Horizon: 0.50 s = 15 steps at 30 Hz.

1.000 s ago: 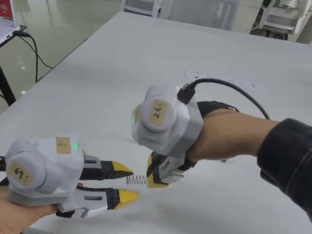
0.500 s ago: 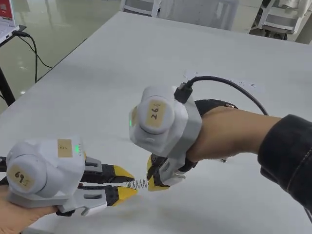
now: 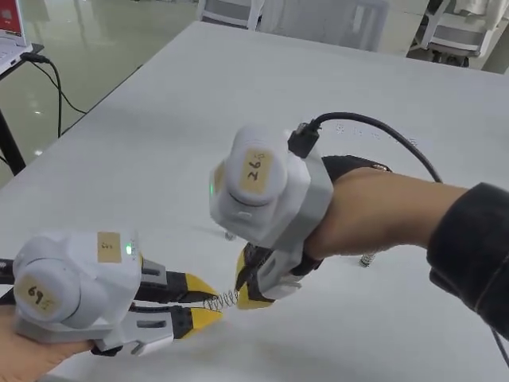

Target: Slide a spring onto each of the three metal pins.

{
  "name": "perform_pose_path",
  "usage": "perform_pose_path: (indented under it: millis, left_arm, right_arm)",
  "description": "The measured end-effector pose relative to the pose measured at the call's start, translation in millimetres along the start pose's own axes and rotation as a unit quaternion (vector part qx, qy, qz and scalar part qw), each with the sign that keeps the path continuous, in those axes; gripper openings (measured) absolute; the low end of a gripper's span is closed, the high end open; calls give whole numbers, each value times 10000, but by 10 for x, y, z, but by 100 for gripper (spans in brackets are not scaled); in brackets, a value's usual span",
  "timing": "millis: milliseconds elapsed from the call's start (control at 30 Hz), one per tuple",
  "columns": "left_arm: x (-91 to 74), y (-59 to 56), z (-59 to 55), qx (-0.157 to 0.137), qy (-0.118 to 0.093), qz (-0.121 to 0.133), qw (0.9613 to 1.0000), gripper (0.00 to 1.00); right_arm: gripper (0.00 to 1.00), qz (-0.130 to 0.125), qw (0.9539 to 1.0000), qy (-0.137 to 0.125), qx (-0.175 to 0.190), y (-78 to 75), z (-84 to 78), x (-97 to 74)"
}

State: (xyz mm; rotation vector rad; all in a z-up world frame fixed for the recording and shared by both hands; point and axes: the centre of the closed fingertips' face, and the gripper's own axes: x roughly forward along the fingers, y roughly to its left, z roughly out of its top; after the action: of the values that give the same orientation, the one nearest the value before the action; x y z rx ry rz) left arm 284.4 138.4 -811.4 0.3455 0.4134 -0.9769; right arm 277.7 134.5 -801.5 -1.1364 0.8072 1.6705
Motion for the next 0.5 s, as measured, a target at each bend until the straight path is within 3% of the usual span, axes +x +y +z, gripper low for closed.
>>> perform_pose_path:
  millis: [500]
  left_arm:
    - [-10,13,57,-9,-98,35,9999,2]
  right_arm:
    - [7,-136,9994,-330,-35,6,217,-146]
